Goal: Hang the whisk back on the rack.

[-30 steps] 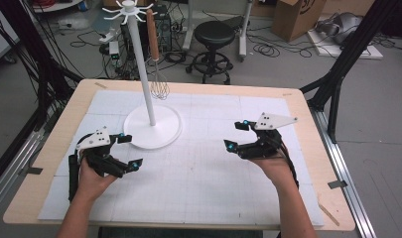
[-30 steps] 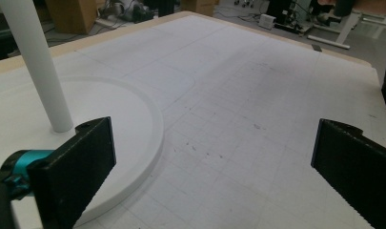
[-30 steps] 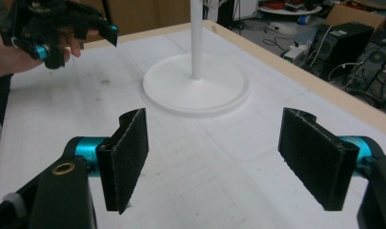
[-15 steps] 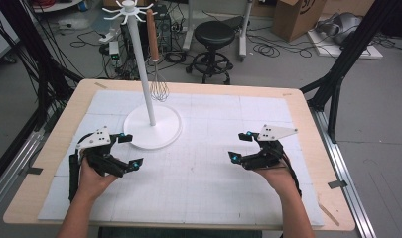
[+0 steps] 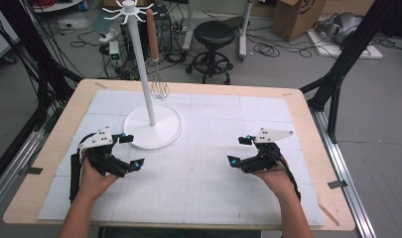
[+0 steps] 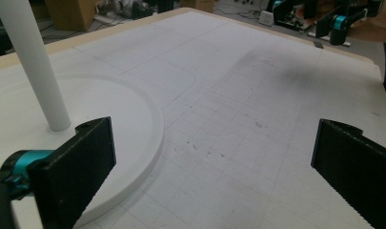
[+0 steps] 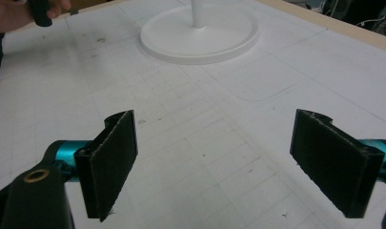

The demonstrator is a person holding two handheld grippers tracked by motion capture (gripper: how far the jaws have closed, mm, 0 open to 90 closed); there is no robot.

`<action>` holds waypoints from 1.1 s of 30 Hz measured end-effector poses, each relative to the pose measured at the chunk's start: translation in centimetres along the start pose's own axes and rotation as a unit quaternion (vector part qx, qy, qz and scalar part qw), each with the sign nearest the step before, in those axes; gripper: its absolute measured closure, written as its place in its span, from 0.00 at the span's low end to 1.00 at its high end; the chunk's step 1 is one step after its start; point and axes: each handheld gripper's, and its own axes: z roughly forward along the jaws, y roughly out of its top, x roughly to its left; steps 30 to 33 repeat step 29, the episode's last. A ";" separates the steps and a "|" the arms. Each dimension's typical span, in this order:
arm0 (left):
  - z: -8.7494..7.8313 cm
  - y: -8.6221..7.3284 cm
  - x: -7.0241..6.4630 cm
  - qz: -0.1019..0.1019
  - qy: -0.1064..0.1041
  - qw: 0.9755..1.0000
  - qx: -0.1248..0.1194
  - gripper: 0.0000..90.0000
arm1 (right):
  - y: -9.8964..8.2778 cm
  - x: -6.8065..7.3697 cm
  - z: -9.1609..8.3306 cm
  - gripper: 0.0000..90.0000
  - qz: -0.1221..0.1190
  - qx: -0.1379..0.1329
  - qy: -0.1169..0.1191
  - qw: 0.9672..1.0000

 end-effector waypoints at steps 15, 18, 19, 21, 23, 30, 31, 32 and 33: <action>0.3 -0.1 0.0 0.000 0.001 1.000 0.010 0.02 | -1.0 -0.9 -0.6 0.18 0.018 0.005 -0.016 1.000; 0.4 -0.1 0.0 0.000 0.001 1.000 0.012 0.02 | -1.0 -1.0 -0.7 0.18 0.018 0.007 -0.016 1.000; 0.4 -0.1 0.0 0.000 0.001 1.000 0.012 0.02 | -1.1 -1.0 -0.7 0.18 0.018 0.008 -0.017 1.000; 0.5 -0.1 0.0 -0.001 0.001 1.000 0.012 0.02 | -1.1 -1.0 -0.7 0.18 0.018 0.009 -0.017 1.000; 0.5 -0.1 0.1 -0.002 0.001 1.000 0.012 0.02 | -1.2 -1.0 -0.7 0.18 0.019 0.010 -0.017 1.000; 0.6 -0.2 0.2 -0.004 0.002 1.000 0.011 0.02 | -1.3 -1.1 -0.7 0.18 0.019 0.015 -0.017 1.000; 0.6 -0.2 0.2 -0.004 0.002 1.000 0.011 0.02 | -1.3 -1.1 -0.7 0.18 0.019 0.015 -0.017 1.000; 0.6 -0.2 0.2 -0.004 0.002 1.000 0.011 0.02 | -1.3 -1.1 -0.7 0.18 0.019 0.015 -0.017 1.000; 0.6 -0.2 0.2 -0.004 0.002 1.000 0.011 0.02 | -1.3 -1.1 -0.7 0.18 0.019 0.015 -0.017 1.000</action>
